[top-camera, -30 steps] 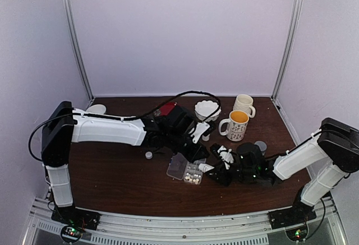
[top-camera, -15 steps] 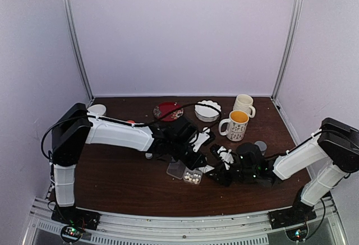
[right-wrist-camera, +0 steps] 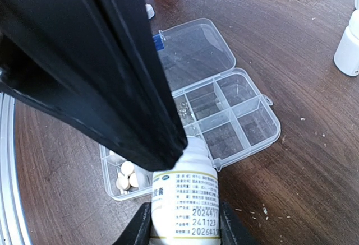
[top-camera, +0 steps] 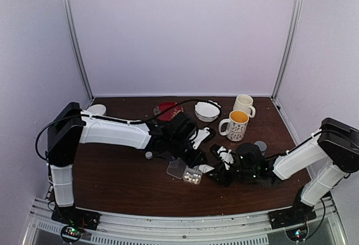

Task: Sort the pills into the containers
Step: Pour the pill into the compartment of the pill container.

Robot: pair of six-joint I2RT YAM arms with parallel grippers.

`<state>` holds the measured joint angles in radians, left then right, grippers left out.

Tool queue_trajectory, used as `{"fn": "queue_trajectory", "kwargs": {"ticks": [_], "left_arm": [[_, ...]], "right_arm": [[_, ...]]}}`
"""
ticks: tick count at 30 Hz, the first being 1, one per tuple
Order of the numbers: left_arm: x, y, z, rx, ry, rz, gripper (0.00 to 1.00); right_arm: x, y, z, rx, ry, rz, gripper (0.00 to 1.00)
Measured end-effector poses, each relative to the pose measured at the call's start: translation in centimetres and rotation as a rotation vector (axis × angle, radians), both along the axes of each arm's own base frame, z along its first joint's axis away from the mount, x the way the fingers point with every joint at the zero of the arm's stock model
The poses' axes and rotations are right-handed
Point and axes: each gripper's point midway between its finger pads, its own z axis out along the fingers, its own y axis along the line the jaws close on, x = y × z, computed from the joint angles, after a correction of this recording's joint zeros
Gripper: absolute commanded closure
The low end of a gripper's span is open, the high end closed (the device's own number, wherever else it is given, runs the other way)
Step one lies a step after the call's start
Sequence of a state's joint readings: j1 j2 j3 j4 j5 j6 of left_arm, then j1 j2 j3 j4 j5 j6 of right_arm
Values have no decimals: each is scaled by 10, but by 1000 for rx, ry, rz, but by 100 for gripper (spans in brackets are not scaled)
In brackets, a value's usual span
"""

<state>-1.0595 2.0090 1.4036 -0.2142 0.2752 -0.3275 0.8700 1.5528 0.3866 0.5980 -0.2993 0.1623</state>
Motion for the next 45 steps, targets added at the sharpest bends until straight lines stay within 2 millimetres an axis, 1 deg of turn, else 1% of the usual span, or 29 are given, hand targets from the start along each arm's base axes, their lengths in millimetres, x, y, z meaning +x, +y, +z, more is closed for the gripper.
{"fn": "queue_trajectory", "kwargs": {"ticks": [7, 11, 14, 17, 21, 24, 27, 31, 33, 36, 39, 41, 45], "left_arm": [[4, 0, 41, -61, -52, 15, 100], [8, 5, 63, -82, -91, 40, 100], [9, 10, 75, -90, -114, 58, 100], [11, 16, 83, -90, -130, 75, 100], [14, 26, 83, -68, -141, 102, 100], [18, 39, 78, -31, -142, 133, 100], [24, 53, 78, -2, -147, 169, 100], [33, 68, 84, 8, -160, 223, 100], [35, 76, 80, 19, -154, 248, 100], [37, 90, 66, 60, -134, 284, 98], [38, 104, 52, 116, -121, 322, 96], [39, 114, 49, 145, -122, 346, 92], [44, 128, 60, 161, -144, 398, 86]], "right_arm": [[1, 1, 2, 8, -7, -1, 100], [2, 2, 6, 23, -19, -1, 100], [2, 3, 9, 36, -29, -1, 100], [1, 1, 10, 44, -35, -1, 100], [-2, -2, 12, 58, -47, -1, 100], [-4, -4, 16, 75, -61, -2, 100], [-3, -4, 25, 101, -84, -1, 100], [-2, -3, 38, 136, -114, -2, 100], [-2, -3, 44, 155, -131, -3, 100], [-3, -6, 55, 181, -158, -5, 100], [-5, -8, 73, 220, -197, -6, 100], [-6, -9, 89, 254, -230, -5, 100], [-10, -15, 131, 330, -328, 1, 100]]}}
